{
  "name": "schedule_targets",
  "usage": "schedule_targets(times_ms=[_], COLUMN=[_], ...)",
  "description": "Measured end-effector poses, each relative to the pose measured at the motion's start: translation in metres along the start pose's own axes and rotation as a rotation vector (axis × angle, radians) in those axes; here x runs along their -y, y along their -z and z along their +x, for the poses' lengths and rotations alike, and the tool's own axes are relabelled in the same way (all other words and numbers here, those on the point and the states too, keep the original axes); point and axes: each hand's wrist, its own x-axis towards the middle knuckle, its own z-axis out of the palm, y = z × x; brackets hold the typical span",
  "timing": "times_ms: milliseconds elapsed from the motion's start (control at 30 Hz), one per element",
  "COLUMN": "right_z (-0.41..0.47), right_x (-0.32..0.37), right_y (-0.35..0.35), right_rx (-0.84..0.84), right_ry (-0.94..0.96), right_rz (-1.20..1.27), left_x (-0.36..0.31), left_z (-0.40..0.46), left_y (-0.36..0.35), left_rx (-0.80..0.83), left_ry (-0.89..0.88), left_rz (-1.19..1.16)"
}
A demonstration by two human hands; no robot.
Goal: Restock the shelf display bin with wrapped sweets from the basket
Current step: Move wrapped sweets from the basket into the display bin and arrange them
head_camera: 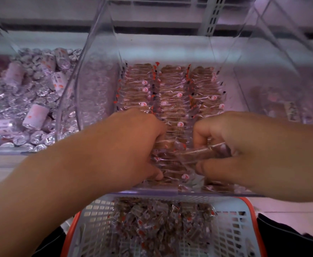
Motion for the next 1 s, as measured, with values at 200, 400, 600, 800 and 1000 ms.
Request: schedule_targets(times_ms=[200,400,600,800,1000], right_z=[0.006,0.007,0.005,0.011,-0.01], right_x=[-0.009,-0.008,-0.009,-0.004,-0.006], right_y=[-0.009,-0.017,-0.028,-0.029,-0.008], right_rx=[0.037,-0.064,-0.2,-0.234,-0.034], right_ry=[0.006,-0.038,-0.061,-0.022,0.001], right_rz=[0.224,0.461,0.527,0.55,0.479], left_x=[-0.001,0.001,0.002,0.0,-0.001], left_z=[0.005,0.005,0.005,0.006,0.006], left_y=[-0.004,-0.001,-0.004,-0.006,-0.004], left_rx=[-0.045,-0.008,-0.014,-0.064,-0.053], left_ry=[-0.04,-0.005,0.038,0.012,0.023], left_rz=[0.026,-0.059,-0.076,-0.031,0.006])
